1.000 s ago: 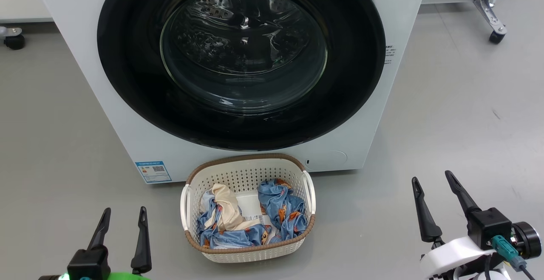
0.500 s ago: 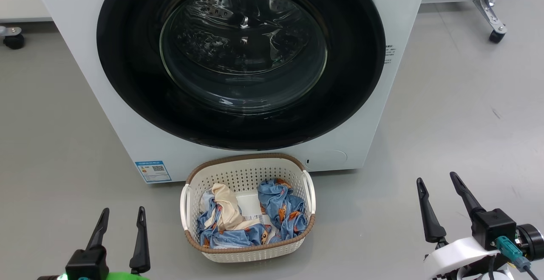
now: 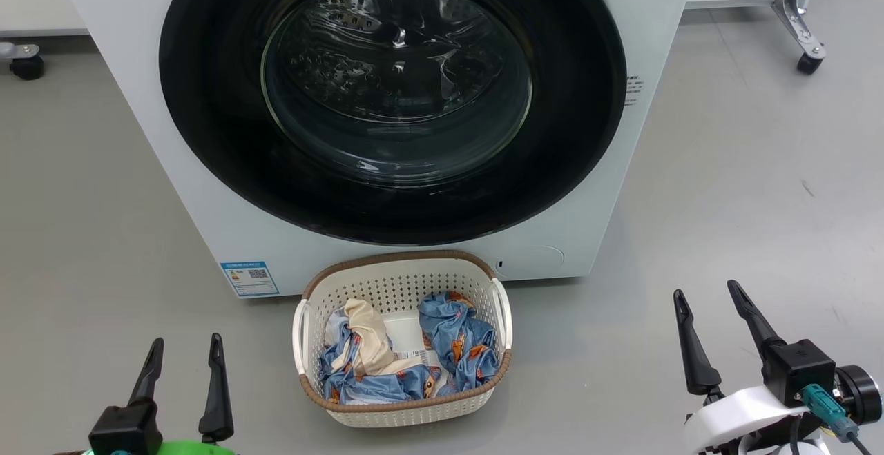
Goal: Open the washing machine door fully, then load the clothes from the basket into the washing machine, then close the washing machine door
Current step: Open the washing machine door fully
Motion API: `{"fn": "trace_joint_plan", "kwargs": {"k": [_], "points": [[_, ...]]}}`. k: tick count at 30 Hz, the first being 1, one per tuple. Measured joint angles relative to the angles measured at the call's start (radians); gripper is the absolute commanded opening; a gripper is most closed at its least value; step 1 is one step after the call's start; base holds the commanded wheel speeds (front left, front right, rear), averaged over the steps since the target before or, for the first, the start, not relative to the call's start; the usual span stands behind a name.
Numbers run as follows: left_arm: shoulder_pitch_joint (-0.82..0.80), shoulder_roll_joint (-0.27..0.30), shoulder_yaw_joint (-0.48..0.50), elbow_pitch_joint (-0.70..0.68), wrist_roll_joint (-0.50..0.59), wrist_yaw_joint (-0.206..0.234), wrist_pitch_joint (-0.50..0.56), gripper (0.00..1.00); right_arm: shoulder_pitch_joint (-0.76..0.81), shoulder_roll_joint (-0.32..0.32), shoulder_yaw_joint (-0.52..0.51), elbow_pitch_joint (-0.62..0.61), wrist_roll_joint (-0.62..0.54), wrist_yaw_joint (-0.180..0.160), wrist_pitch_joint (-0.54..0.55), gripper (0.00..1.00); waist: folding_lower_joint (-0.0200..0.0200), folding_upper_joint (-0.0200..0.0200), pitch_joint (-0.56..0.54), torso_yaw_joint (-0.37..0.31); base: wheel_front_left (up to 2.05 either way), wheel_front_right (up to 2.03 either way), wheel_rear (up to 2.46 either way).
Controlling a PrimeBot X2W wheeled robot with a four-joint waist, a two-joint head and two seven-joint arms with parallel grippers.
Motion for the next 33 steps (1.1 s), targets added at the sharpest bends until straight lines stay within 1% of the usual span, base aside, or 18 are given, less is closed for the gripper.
{"fn": "trace_joint_plan", "kwargs": {"k": [9,18,19,20,23,33], "points": [[0.000,0.000,0.001,-0.002,0.000,0.000,0.000,1.00,0.000,0.007,0.000,0.001,0.000,0.000,0.000,1.00,0.0000,0.0000,-0.002,-0.002,0.48,0.48,-0.95],[0.000,0.000,0.007,-0.014,-0.006,0.000,0.000,1.00,0.000,0.011,-0.001,0.001,0.000,0.001,0.000,1.00,0.0000,0.0000,-0.001,-0.002,0.68,0.68,-1.36],[0.000,0.000,0.011,-0.026,-0.015,0.001,0.000,1.00,0.000,0.011,-0.001,0.001,0.000,0.002,0.000,1.00,0.0000,0.0000,0.000,-0.001,0.74,0.74,-1.48],[-0.002,0.000,0.016,-0.032,-0.031,0.012,0.000,1.00,0.000,0.011,-0.001,0.001,0.000,0.002,0.000,1.00,0.0000,0.0000,0.000,-0.001,0.71,0.71,-1.43],[-0.002,0.000,0.027,-0.032,-0.033,0.027,0.000,1.00,0.000,0.011,-0.001,0.001,0.000,0.003,0.000,1.00,0.0000,0.0000,0.001,0.000,0.66,0.66,-1.33],[-0.002,-0.001,0.042,-0.040,-0.038,0.036,0.000,1.00,0.000,0.017,-0.011,-0.001,0.009,0.004,0.000,1.00,0.0000,0.0000,0.008,-0.001,0.51,0.51,-1.02]]}}
